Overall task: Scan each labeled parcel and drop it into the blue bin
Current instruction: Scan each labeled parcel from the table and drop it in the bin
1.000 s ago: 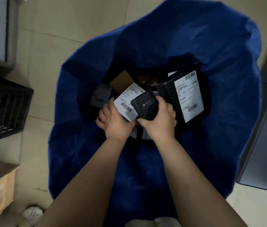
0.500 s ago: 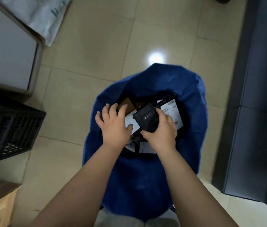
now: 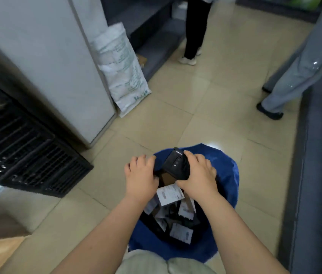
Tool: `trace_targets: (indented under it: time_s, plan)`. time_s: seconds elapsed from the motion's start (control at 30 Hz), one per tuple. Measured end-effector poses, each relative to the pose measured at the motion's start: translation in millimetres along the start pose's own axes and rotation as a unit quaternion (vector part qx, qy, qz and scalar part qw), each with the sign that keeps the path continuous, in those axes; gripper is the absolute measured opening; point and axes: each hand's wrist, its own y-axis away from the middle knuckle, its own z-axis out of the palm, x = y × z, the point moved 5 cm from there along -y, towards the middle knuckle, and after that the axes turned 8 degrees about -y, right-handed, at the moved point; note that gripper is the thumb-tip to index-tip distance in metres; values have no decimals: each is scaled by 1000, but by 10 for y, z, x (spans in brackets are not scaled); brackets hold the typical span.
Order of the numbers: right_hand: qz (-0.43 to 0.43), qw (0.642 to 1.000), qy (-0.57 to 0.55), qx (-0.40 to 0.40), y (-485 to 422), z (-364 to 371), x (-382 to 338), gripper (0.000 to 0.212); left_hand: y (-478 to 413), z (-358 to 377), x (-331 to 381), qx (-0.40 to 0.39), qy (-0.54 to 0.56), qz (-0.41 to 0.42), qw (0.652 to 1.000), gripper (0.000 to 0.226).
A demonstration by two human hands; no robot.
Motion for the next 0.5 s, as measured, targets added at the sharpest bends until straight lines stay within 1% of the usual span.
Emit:
trace_targets:
  time_s: [0.07, 0.13, 0.2, 0.27, 0.33, 0.43, 0.5]
  plan:
    - [-46, 999, -2, -11, 139, -35, -172, 87, 270, -165, -113, 5, -2, -45, 999, 67]
    - [-102, 994, -1, -26, 286, -23, -356, 82, 578, -269, -286, 16, 6, -109, 994, 68]
    - [-162, 985, 1, -52, 460, 28, -563, 77, 939, -376, -498, 32, 14, -185, 982, 69]
    - [-217, 973, 8, -83, 670, 124, -780, 77, 1347, -471, -715, 47, 21, -258, 965, 70]
    - [-269, 956, 18, -114, 917, 255, -1019, 78, 1789, -575, -945, 64, 33, -335, 939, 70]
    - [-346, 925, 23, -156, 1333, 519, -1395, 76, 2508, -776, -1260, 97, 52, -446, 888, 70]
    - [-395, 899, 34, -186, 1653, 734, -1641, 82, 3023, -910, -1426, 117, 51, -509, 851, 68]
